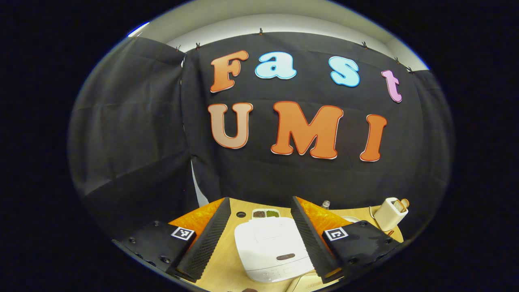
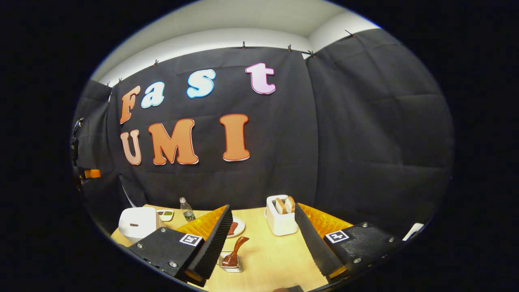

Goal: Close the left gripper, press the button to open the rice cooker; take a wooden spoon from the chopstick holder with the right hand, scoop a spoonful of rice and pour it into the rice cooker, then put the wooden spoon back into the chopstick holder.

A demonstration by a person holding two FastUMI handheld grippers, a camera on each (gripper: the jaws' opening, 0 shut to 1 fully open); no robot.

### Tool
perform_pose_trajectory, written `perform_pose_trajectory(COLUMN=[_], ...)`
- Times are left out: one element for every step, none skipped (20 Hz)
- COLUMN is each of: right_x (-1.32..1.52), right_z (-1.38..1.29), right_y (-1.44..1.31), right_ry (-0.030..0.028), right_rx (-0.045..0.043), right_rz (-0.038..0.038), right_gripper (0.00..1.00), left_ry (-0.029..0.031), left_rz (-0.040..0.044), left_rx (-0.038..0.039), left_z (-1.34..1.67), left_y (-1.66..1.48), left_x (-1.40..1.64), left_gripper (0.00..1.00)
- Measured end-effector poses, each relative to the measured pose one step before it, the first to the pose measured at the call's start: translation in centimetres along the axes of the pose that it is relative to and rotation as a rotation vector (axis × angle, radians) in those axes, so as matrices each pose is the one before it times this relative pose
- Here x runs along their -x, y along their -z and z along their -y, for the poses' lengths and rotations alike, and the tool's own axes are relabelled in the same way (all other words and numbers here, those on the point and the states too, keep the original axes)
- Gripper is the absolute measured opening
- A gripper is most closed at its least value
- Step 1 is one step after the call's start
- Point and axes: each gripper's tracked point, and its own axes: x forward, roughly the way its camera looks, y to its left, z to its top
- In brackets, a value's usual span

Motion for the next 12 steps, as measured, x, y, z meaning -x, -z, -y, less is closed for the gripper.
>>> perform_pose_trajectory(right_x=[-0.003,-0.025,-0.083,0.13,0.21,0.265,0.175,0.257,0.175,0.07,0.012,0.009], right_z=[-0.31,-0.188,-0.317,-0.493,-0.358,-0.334,-0.374,-0.555,-0.287,-0.089,0.127,0.013], right_y=[-1.314,-1.006,-0.8,-0.749,-0.417,-0.369,-0.246,-0.211,-0.237,-0.382,-0.17,-0.186], right_ry=[-0.00624,-0.00665,-0.00438,-0.00306,-0.00366,-0.00258,-0.00594,-0.01048,-0.00634,-0.00061,0.00671,0.00606], right_rx=[0.01299,0.00626,0.00051,-0.00449,-0.00738,-0.00601,-0.00604,-0.00766,-0.00294,0.00635,0.00941,0.00482], right_rz=[0.02099,0.01873,0.0134,0.00593,-0.00236,-0.0031,-0.00386,-0.00455,0.00217,0.00886,0.00522,0.00351], right_gripper=[0.95,0.95,0.95,0.95,0.95,0.95,0.95,0.95,0.94,0.95,0.95,0.95], left_ry=[0.00238,0.00498,0.00766,0.00006,-0.00735,-0.00578,-0.00468,-0.00276,-0.00221,0.00179,0.00044,-0.00692], left_rz=[0.03042,0.03055,0.02199,0.01937,0.02318,0.02128,0.0212,0.01706,0.01193,0.0104,0.00761,0.00589], left_rx=[-0.00912,-0.00515,-0.00311,-0.00646,-0.01546,-0.01522,-0.01037,-0.00818,-0.00431,-0.00043,-0.00434,-0.01052], left_z=[-0.055,0.089,0.064,-0.175,-0.453,-0.241,-0.151,-0.129,-0.033,0.056,0.059,-0.178], left_y=[-1.322,-1.475,-1.193,-1.145,-0.778,-0.697,-0.534,-0.555,-0.299,-0.348,-0.262,0.073], left_x=[1.05,1.158,1.008,1.067,0.973,0.953,0.802,0.639,0.606,0.502,0.161,-0.019], left_gripper=[1.0,1.0,1.0,1.0,1.0,1.0,1.0,1.0,1.0,1.0,1.0,1.0])
